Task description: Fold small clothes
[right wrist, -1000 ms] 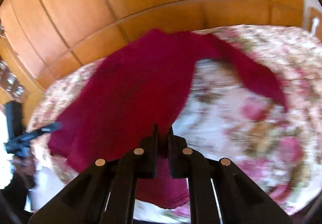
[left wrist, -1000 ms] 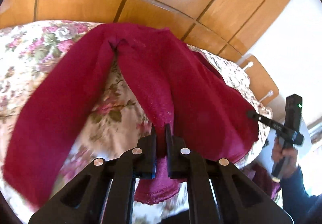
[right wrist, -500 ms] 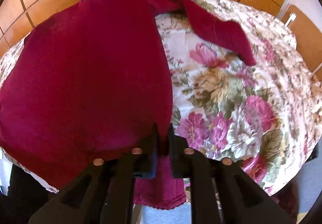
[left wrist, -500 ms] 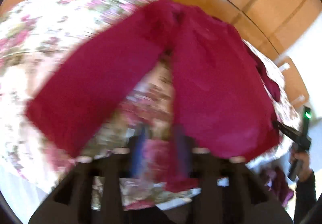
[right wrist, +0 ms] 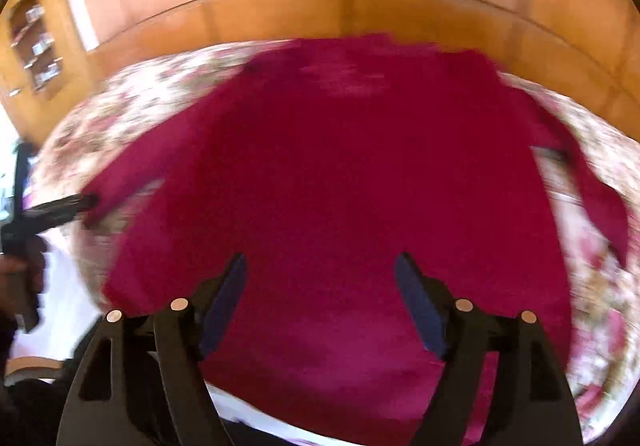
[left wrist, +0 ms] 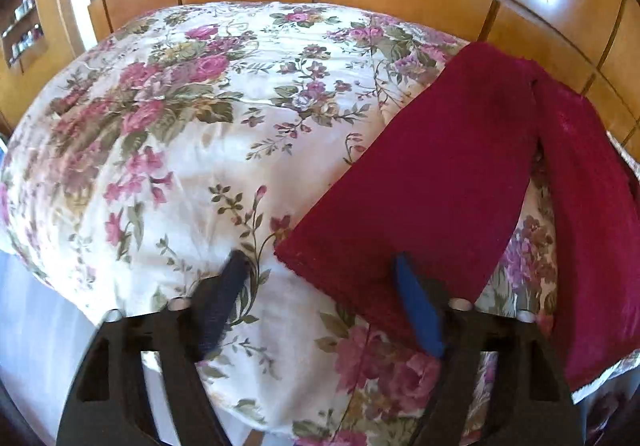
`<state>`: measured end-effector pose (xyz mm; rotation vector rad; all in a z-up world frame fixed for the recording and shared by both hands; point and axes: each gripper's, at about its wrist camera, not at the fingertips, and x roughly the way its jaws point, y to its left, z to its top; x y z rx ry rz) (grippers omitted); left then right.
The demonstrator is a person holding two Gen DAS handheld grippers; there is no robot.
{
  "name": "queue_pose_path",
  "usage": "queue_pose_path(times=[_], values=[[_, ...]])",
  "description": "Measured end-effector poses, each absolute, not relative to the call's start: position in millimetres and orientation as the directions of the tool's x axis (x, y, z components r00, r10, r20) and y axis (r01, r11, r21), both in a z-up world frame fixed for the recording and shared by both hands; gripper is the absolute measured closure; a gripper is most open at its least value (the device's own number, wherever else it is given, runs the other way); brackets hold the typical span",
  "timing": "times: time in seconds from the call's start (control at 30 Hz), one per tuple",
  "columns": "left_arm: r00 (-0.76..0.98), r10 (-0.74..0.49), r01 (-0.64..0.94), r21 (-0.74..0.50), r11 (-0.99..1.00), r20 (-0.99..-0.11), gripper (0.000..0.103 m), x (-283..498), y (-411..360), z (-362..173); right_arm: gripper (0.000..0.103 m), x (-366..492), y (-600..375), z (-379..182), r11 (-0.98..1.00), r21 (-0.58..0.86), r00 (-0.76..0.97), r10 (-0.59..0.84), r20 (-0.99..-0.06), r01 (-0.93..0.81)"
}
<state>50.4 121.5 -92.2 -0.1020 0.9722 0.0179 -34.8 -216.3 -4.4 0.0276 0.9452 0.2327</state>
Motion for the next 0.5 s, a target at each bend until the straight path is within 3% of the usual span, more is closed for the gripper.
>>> queue_pose_path(times=[0.03,0.07,0.1,0.3,0.5], values=[[0.579,-0.045,-0.031,-0.078,0.996,-0.814,0.073,49.8,117.5,-89.8,0.027,-32.1,-199.2,-5.6,0.964,0.141,0.55,0.245,-0.798,-0.225],[0.584,-0.056,-0.003,-0.071,0.997,-0.81,0.089,48.8,111.8,-87.5,0.027,-31.6,-188.0,-7.5,0.955,0.153,0.538,0.271,-0.798,-0.255],[0.583,-0.064,0.011,-0.071,0.997,-0.81,0.094,48.7,108.0,-85.0,0.027,-34.1,-179.2,-8.1,0.947,0.161,0.528,0.29,-0.798,-0.278],[0.661,0.094,-0.08,0.054,0.995,-0.745,0.095,88.1,147.6,-54.5,0.028,-44.2,-125.8,-18.9,0.889,0.155,0.468,0.366,-0.804,-0.43],[0.698,0.269,-0.226,0.152,0.962,-0.663,0.096,158.2,203.6,-16.2,0.029,-39.4,-106.5,-39.3,0.885,0.159,0.412,0.355,-0.839,-0.437]])
